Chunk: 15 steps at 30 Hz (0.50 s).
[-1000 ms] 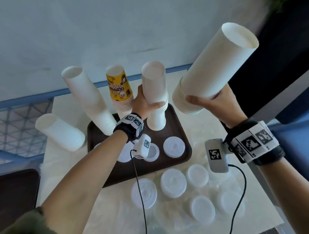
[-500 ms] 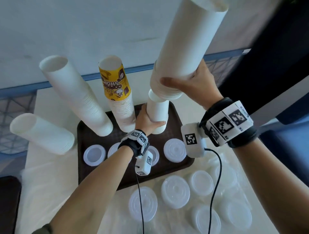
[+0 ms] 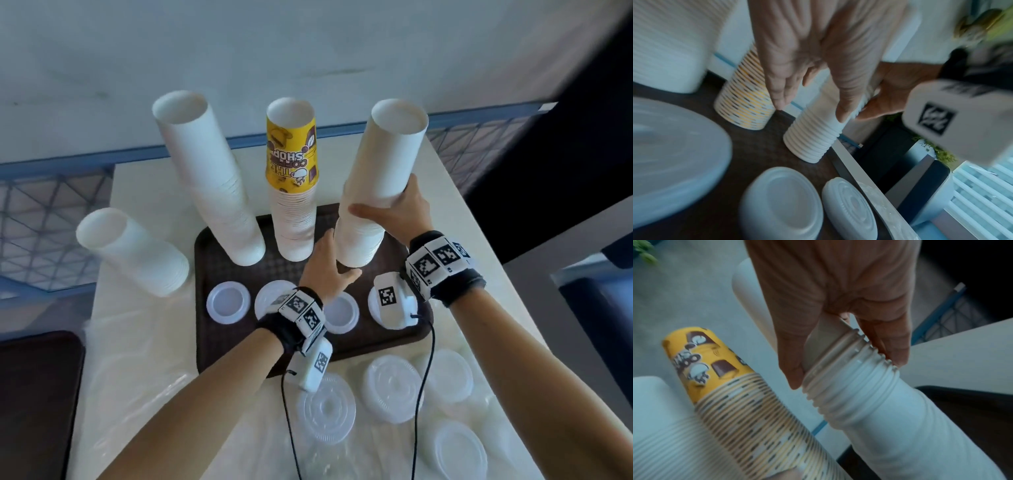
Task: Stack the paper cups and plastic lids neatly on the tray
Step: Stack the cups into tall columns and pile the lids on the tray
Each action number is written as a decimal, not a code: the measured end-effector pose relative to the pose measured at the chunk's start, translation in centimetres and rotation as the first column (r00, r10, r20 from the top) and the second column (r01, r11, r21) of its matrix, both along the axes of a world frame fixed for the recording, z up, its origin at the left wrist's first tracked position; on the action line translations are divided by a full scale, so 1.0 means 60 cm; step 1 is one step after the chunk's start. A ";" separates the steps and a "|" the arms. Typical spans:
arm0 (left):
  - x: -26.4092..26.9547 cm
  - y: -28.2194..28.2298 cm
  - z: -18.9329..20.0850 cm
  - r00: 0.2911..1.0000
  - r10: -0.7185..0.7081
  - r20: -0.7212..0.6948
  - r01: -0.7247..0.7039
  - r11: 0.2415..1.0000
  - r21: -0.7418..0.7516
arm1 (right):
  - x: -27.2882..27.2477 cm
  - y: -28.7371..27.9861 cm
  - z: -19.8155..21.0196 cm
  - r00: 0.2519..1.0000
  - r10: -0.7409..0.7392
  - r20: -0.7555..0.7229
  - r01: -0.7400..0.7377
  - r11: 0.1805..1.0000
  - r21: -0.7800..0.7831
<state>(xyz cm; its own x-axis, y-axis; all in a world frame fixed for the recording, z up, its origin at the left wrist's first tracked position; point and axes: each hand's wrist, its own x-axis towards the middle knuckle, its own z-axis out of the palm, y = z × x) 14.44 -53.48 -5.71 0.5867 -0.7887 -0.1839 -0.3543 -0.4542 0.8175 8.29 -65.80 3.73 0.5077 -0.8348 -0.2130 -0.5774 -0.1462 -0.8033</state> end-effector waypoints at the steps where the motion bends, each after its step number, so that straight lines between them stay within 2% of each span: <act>1: -0.002 0.030 0.005 1.000 -0.005 0.000 0.005 1.000 0.019 | 0.000 0.004 -0.011 1.000 -0.011 -0.011 0.011 1.000 0.012; 6: 0.036 0.203 0.023 0.995 0.091 0.040 -0.092 0.996 0.009 | -0.003 0.023 -0.053 0.997 -0.046 -0.063 0.047 0.999 0.015; 9: 0.087 0.304 0.029 0.957 0.282 0.066 -0.282 0.959 -0.003 | -0.002 0.029 -0.063 0.997 -0.049 -0.059 0.050 0.999 0.015; 11: 0.128 0.353 0.024 0.874 0.477 0.088 -0.477 0.878 -0.026 | -0.002 0.032 -0.066 0.996 -0.055 -0.070 0.055 0.998 0.005; 13: 0.168 0.385 0.016 0.745 0.665 0.049 -0.661 0.746 -0.077 | -0.001 0.034 -0.068 0.995 -0.063 -0.076 0.062 0.998 -0.017; 15: 0.201 0.400 0.006 0.669 0.743 -0.012 -0.740 0.664 -0.105 | 0.001 0.037 -0.069 0.995 -0.072 -0.075 0.069 0.997 -0.038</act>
<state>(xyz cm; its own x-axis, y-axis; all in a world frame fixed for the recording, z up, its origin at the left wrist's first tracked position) 26.49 -29.49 -5.38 0.9889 -0.1022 -0.1074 0.0422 -0.5006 0.8646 8.34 -63.60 -0.43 0.4309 -0.8755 -0.2188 -0.6467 -0.1304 -0.7515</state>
